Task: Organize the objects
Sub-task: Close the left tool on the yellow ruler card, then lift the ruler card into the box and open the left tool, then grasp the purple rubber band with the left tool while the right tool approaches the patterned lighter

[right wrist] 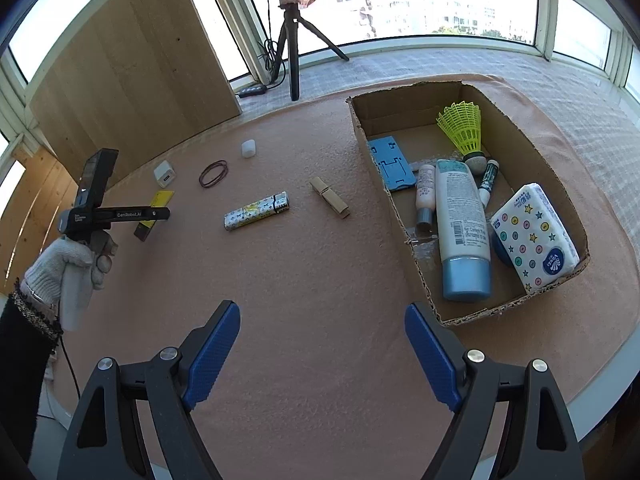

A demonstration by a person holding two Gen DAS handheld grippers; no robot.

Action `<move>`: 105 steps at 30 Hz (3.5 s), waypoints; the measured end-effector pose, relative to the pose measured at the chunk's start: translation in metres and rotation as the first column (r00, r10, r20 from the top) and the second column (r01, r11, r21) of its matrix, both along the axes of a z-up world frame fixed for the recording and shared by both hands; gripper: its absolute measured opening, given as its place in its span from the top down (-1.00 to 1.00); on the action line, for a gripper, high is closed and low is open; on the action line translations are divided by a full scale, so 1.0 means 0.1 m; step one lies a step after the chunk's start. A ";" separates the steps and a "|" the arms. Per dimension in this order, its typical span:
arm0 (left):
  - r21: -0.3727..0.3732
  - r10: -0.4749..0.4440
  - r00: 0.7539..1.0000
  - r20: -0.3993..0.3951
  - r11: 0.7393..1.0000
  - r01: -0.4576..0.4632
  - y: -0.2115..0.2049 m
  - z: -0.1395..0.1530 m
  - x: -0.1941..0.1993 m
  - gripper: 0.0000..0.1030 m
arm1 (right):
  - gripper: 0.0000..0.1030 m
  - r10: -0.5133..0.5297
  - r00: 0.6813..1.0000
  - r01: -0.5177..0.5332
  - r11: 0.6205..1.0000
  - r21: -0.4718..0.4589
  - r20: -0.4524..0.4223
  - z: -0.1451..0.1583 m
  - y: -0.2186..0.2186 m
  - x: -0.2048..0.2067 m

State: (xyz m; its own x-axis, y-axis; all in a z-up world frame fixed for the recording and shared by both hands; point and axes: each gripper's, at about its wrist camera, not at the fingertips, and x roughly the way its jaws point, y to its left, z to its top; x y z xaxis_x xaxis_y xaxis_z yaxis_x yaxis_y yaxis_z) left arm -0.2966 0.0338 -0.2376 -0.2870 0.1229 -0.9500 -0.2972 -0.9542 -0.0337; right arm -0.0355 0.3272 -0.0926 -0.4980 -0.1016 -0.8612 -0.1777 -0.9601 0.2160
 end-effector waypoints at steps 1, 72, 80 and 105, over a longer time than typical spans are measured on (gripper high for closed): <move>-0.003 0.004 1.000 -0.004 1.000 -0.004 0.00 0.00 0.00 -0.58 | -0.58 0.002 1.000 -0.002 1.000 -0.001 0.000 0.00 -0.01 0.00; 0.172 -0.419 0.880 -0.225 0.872 0.459 3.62 1.09 1.04 -0.68 | -0.58 -0.099 0.995 0.099 0.995 -0.017 -0.013 -0.02 0.93 0.39; 0.164 -0.398 0.890 -0.223 0.885 0.437 3.55 1.07 1.00 -0.72 | -0.58 -0.101 0.995 0.100 0.994 -0.034 -0.013 -0.02 0.94 0.38; 0.153 -0.211 0.961 -0.181 0.959 0.240 2.15 0.93 0.78 -0.72 | -0.58 0.026 1.000 -0.026 0.995 -0.094 0.007 -0.04 0.47 0.02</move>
State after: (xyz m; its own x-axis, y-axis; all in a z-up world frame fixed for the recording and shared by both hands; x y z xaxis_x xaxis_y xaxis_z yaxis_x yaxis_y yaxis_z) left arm -0.2183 0.2492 -0.1445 -0.3802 0.3591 -0.8523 -0.5189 -0.8456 -0.1248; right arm -0.0331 0.3741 -0.0964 -0.4868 -0.1954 -0.8514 -0.1552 -0.9398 0.3044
